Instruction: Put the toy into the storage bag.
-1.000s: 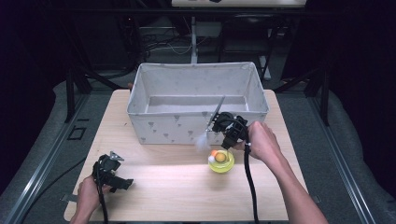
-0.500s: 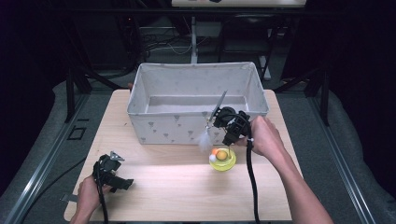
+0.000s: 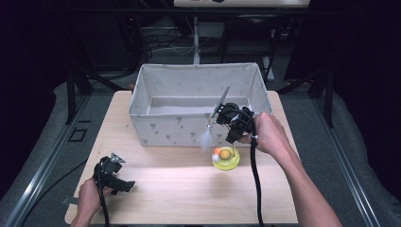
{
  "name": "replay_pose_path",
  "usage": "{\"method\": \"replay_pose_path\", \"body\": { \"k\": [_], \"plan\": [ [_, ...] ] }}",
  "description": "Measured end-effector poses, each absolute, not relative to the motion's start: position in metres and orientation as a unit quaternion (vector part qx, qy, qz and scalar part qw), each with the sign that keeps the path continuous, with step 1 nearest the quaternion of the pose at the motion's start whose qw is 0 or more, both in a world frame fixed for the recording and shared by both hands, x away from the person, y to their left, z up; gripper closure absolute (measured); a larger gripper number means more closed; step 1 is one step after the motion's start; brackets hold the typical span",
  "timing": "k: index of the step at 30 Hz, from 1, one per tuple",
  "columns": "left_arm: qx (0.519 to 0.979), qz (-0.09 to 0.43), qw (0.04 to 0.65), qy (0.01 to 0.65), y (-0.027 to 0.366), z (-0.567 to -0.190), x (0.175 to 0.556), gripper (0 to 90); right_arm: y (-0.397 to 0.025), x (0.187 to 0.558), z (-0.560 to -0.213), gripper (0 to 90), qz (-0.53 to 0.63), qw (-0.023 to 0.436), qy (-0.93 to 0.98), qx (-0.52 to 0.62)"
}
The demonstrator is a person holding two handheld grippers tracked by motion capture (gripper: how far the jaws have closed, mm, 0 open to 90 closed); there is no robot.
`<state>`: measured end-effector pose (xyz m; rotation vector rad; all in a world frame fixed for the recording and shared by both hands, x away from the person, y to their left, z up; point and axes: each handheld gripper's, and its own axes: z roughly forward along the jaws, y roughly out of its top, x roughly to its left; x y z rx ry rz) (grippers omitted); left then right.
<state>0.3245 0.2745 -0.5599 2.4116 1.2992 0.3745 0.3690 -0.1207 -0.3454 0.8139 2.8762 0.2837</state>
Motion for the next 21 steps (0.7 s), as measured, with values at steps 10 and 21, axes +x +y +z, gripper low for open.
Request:
{"method": "replay_pose_path", "body": {
  "k": [10,21],
  "plan": [
    [0.857,0.131,0.188,0.462,0.275,-0.560,0.325,1.7,-0.119,0.372,-0.332,88.0,0.098,0.079,0.955,0.270],
    [0.858,0.131,0.186,0.461,0.275,-0.560,0.325,1.7,-0.120,0.375,-0.319,88.0,0.098,0.088,0.953,0.272]
  ]
}}
